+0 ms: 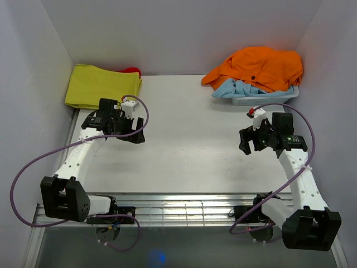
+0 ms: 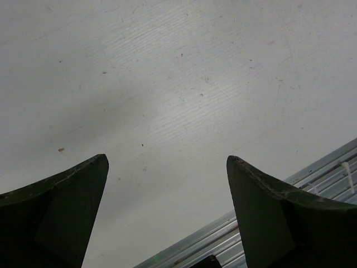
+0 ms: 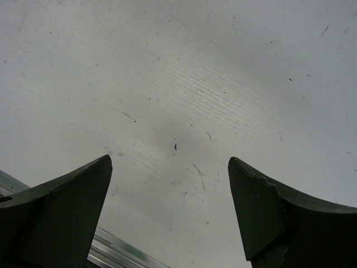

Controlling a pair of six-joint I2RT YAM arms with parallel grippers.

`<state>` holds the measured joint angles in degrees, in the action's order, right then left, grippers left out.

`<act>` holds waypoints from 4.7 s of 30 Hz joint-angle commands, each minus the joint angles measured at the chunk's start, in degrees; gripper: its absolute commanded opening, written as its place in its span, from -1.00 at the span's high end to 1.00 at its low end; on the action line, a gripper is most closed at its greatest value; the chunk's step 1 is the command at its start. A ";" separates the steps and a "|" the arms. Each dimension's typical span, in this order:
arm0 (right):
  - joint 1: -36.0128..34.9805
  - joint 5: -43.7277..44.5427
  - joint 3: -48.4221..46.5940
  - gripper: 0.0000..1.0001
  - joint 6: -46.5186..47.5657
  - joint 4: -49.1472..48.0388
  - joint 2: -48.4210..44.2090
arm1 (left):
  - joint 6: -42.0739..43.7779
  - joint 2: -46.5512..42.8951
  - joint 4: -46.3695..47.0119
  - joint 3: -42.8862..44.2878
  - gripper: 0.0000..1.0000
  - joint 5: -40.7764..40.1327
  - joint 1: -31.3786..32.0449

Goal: Fold and stack the trousers
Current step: Grab the trousers from the pile, then move the trousers to the center of the board

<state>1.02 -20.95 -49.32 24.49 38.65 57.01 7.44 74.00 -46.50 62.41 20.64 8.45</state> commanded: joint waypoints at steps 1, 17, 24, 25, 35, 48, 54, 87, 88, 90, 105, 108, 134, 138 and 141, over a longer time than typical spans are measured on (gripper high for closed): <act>0.13 2.57 -3.76 -0.80 -0.14 -0.94 1.52 | -0.50 -2.72 2.55 -0.45 -0.96 3.87 -0.27; 6.98 28.84 -69.83 -0.80 -16.93 -14.83 53.44 | -0.15 -0.96 0.62 7.02 -0.96 10.91 -0.27; 7.42 42.12 -72.86 -0.80 -15.62 -27.99 65.68 | 0.12 -1.67 3.17 6.32 -0.96 10.56 -0.36; 7.86 42.13 -71.46 -0.80 -15.27 -30.80 66.03 | 0.12 -1.31 2.91 6.32 -0.96 10.99 -0.27; 11.37 41.87 -74.44 -0.80 -12.90 -37.94 75.52 | 1.52 1.58 2.29 8.16 -0.96 11.88 -0.27; 12.43 42.05 -72.40 -0.80 -9.11 -49.20 81.85 | 1.96 5.02 -0.96 9.48 -0.96 11.18 -0.27; 12.61 29.75 -74.60 -0.89 -12.36 -48.94 84.66 | 2.84 6.16 -3.24 10.89 -0.96 9.68 -0.27; -11.12 6.79 -74.25 0.84 -24.75 -53.76 25.70 | -11.40 -2.63 10.46 9.49 -0.96 14.25 -5.72; -11.56 7.76 -74.69 0.85 -24.75 -56.21 25.34 | -11.57 -3.15 10.47 9.31 -0.96 14.16 -5.90; -12.18 9.08 -75.13 0.85 -24.75 -58.86 24.73 | -11.84 -3.77 10.73 8.87 -0.96 13.99 -6.07; -15.25 8.30 -81.87 0.85 -23.00 -82.16 27.88 | -11.92 -5.00 10.82 7.99 -0.96 13.99 -6.60; -17.53 8.03 -86.81 0.84 -18.62 -82.86 30.95 | -11.92 -4.65 10.90 7.81 -0.96 14.07 -6.51; -37.31 -9.82 -85.53 0.85 31.84 -98.42 33.01 | -11.92 -4.39 12.13 4.56 -0.96 15.21 -6.51; -37.32 -3.15 -69.02 0.85 33.59 -95.45 26.41 | -12.10 -4.47 12.14 4.47 -0.96 15.83 -6.51; -35.66 6.25 -56.10 0.85 35.17 -90.26 22.36 | -12.01 -4.91 12.14 4.56 -0.96 15.92 -6.51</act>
<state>-36.07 -26.06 -112.53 54.54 -53.71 82.94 -4.56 71.29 -35.05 67.00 35.14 2.17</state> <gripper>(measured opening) 0.145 0.979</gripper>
